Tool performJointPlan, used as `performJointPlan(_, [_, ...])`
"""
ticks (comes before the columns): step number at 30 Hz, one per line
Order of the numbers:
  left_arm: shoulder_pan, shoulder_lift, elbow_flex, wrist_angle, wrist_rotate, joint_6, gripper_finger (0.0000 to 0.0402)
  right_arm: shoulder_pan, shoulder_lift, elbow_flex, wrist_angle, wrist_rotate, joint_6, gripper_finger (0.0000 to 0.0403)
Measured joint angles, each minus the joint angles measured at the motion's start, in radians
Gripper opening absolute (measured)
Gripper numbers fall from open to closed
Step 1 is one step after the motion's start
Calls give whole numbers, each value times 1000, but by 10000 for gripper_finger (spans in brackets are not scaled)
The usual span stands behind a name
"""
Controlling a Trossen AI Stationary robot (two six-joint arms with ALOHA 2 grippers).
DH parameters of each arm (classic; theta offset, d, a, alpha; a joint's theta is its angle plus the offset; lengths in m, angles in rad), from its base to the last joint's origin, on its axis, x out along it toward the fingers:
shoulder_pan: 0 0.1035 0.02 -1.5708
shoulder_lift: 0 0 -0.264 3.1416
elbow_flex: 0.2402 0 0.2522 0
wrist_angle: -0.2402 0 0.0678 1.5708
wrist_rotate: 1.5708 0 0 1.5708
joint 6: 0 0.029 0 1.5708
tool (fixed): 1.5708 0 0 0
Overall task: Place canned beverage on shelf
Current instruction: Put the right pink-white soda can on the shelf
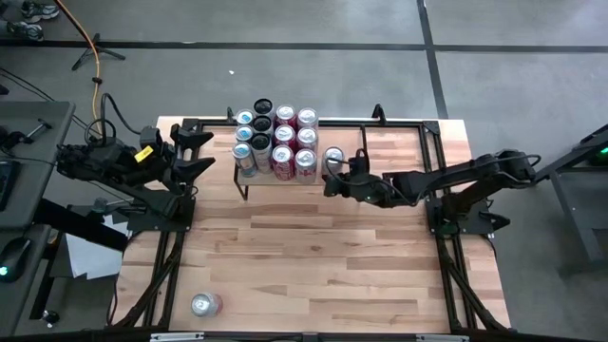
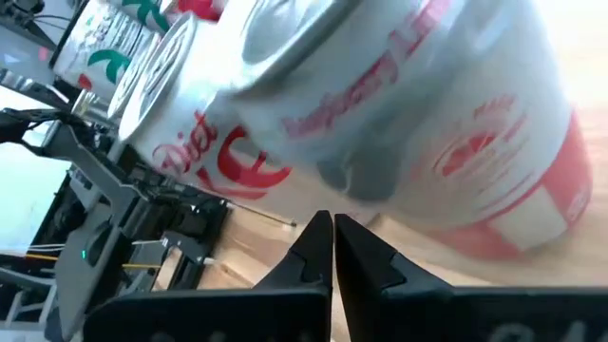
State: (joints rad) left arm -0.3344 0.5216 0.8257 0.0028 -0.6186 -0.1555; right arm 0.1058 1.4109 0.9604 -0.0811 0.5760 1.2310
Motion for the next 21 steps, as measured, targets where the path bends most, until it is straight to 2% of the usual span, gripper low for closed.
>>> performJointPlan(4, [0,3,1,2,0,0,339,-15,-19,2,-23,-4,-21,0])
performJointPlan(12, [0,19,1,-1,-8,-9,339,-21,-119,2,-200,35,-17,0])
performJointPlan(17, [0,28,1,2,-22,-9,339,-29,-159,2,-268,99,-7,0])
performJointPlan(21, [0,29,1,1,-22,-17,339,-50,-166,2,-314,72,-8,0])
